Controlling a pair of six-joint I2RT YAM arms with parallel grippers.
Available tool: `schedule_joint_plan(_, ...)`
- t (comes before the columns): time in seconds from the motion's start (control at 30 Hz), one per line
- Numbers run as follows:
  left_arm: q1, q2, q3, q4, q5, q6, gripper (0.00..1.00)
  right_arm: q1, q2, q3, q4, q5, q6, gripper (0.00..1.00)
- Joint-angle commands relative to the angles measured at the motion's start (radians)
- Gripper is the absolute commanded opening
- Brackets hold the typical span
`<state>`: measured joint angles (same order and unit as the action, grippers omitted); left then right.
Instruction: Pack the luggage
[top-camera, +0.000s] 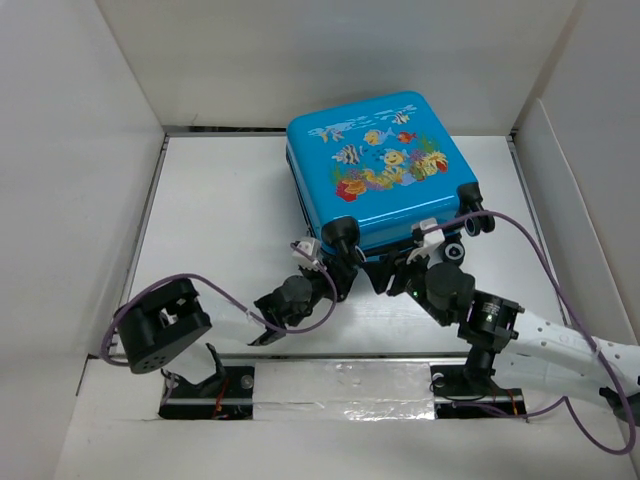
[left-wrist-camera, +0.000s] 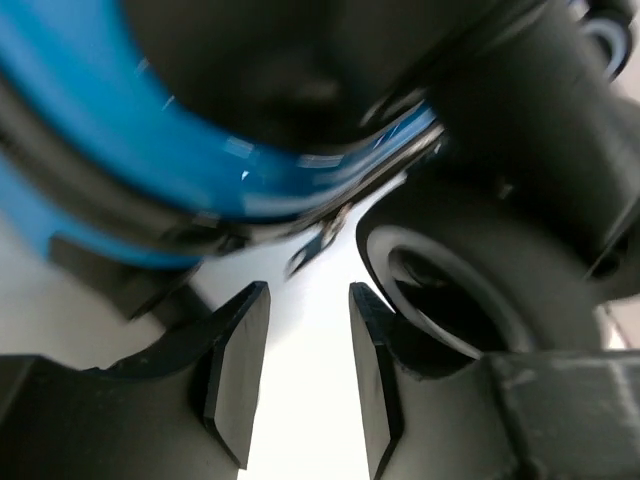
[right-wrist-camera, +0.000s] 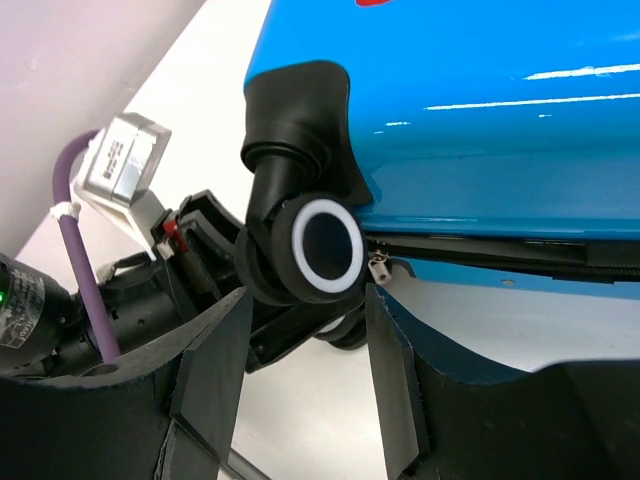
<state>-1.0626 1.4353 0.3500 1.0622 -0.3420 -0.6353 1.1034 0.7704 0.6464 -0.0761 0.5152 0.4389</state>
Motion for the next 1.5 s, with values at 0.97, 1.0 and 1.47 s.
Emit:
schedule_joint_plan(0.97, -0.096, 0.272, 0.184, 0.354, -0.442, 0.017, 0.0, -0.103, 0.009, 0.019, 0.03, -0.146, 0.02, 0.76)
schedule_joint_plan(1.0, -0.096, 0.267, 0.178, 0.352, -0.445, 0.022, 0.0, -0.103, 0.007, 0.027, 0.018, -0.139, 0.012, 0.78)
schedule_joint_plan(1.47, -0.096, 0.234, 0.07, 0.384, -0.45, 0.051, 0.0, -0.195, 0.328, 0.216, 0.055, -0.211, -0.095, 0.88)
